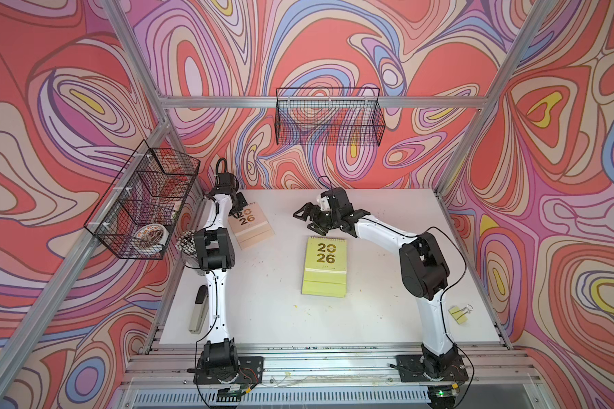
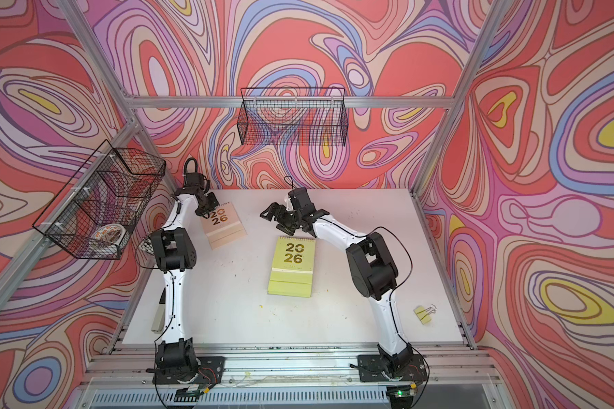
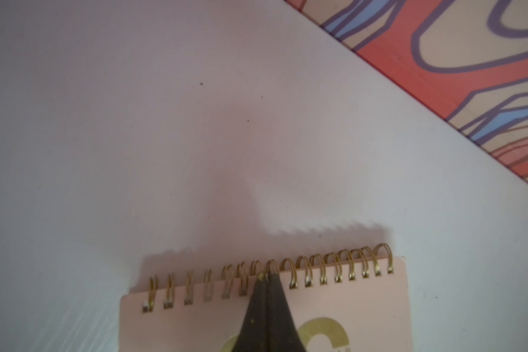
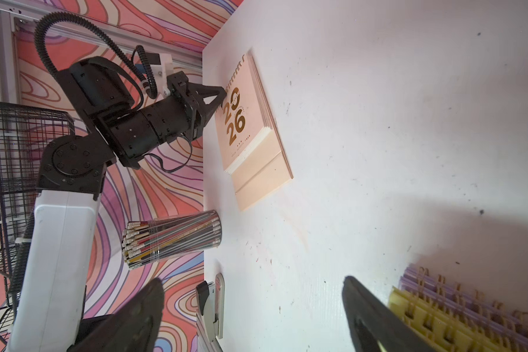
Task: Stack the calendars
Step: Move the calendar to the center of the board.
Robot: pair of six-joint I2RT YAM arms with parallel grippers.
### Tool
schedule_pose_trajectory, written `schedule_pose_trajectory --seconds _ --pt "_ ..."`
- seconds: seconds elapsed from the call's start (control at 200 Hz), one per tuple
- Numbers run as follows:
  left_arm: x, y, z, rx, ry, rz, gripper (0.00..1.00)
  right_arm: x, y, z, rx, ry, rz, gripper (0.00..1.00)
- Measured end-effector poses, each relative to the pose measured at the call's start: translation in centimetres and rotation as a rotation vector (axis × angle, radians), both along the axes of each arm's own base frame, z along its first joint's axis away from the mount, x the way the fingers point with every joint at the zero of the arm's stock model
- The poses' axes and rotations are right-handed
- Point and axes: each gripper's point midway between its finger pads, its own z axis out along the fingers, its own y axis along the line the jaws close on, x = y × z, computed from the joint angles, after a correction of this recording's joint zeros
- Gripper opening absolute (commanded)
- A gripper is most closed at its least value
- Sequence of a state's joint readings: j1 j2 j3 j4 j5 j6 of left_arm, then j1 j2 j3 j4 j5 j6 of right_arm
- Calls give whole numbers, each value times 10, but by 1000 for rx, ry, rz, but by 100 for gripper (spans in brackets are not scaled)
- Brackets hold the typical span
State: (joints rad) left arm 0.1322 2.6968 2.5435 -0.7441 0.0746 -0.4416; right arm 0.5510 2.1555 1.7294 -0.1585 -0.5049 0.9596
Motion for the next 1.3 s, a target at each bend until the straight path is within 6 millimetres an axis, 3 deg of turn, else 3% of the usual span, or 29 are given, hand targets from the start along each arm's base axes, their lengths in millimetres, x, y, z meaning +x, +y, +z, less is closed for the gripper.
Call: schedule_pose_trajectory --seconds 0.436,0.746,1.302 --pt "16 4 -5 -209 -77 124 0 1 3 7 26 -20 12 92" --pt "22 4 -5 -255 -90 157 0 1 4 8 34 -18 16 92" --pt "8 -12 -13 -322 -19 138 0 -3 4 3 44 8 14 92"
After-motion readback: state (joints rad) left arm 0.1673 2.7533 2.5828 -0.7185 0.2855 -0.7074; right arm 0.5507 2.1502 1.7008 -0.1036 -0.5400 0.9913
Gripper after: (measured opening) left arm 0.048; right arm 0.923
